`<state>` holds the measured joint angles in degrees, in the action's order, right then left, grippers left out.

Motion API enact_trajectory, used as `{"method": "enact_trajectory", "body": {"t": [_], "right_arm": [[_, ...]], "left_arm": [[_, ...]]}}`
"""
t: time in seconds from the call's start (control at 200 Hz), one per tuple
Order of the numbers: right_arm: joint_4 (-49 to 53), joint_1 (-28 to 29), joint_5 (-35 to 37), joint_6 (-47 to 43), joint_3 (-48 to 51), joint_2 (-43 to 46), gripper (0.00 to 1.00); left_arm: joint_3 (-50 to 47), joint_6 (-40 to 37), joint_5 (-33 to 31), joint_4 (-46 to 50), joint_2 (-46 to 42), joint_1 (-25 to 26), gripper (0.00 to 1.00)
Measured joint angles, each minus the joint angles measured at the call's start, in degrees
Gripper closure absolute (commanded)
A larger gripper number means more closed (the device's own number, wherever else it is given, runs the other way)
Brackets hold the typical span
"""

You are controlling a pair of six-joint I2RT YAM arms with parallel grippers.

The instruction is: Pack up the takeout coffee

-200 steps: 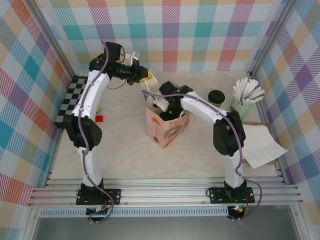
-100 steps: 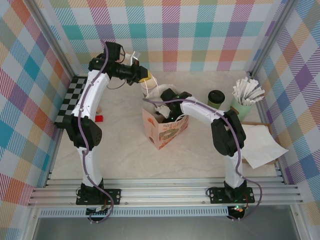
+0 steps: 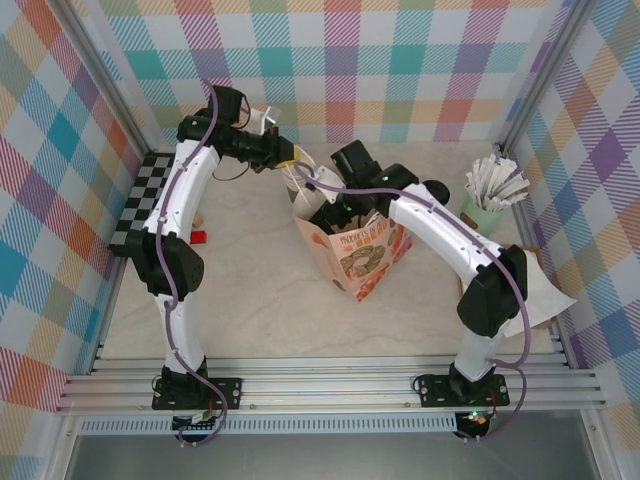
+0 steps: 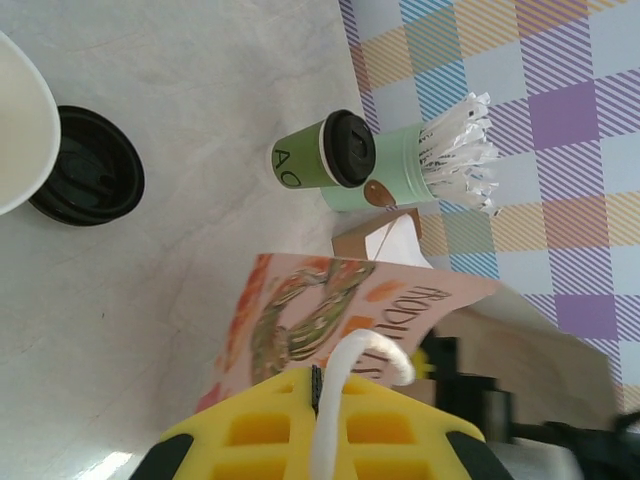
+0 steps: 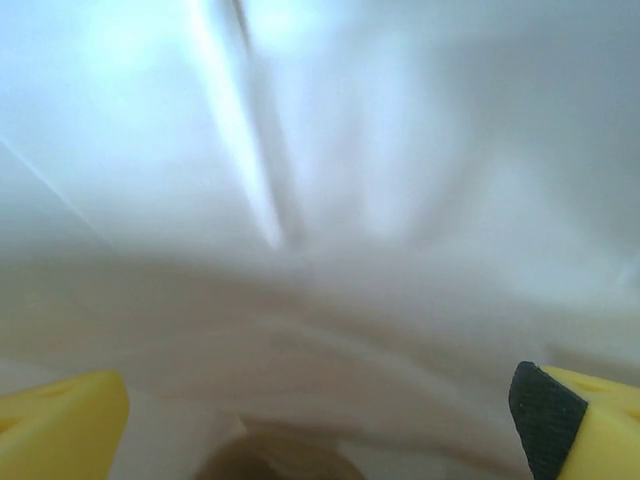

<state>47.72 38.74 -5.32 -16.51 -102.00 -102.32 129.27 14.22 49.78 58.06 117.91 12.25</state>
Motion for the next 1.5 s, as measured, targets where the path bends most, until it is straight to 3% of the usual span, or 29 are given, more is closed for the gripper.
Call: {"method": "enact_trajectory", "body": {"t": [0.3,0.53,0.665,0.88,1.0,1.31,1.404,1.499], "right_arm": [[-3.4,0.2,0.7,5.4,-4.3,-0.2,0.0],[-13.8,1.2,-1.5,6.6,0.2,1.2,0.0],[-24.3,1.8,-0.6,6.7,9.0,7.5,0.0],[-39.8,1.9,6.3,6.1,11.6,10.9,0.0],[-52.5,2.2,11.5,2.9,18.7,14.1,0.0],[-73.4,2.6,22.9,-4.2,20.0,10.5,0.0],[-72.8,2.4,25.8,-3.9,15.5,9.3,0.0],[-55.2,-0.5,21.2,3.1,4.3,8.8,0.0]], "left_arm": [[0.0,-0.4,0.1,-0.1,0.0,0.8,1.0],[-2.7,-0.3,-0.5,-1.1,-1.8,2.0,1.0],[-2.8,-0.4,-1.3,-1.2,-2.1,2.0,1.0],[-3.0,-1.2,-2.3,-1.0,-2.1,2.1,1.0],[-3.0,-1.3,-1.7,-0.9,-2.1,2.5,1.0],[-3.3,-2.3,-1.3,0.6,-2.1,2.8,1.0],[-3.3,-3.3,-1.4,1.2,-2.1,2.8,1.0],[-2.8,-4.7,-1.4,2.1,-2.1,2.8,1.0]]}}
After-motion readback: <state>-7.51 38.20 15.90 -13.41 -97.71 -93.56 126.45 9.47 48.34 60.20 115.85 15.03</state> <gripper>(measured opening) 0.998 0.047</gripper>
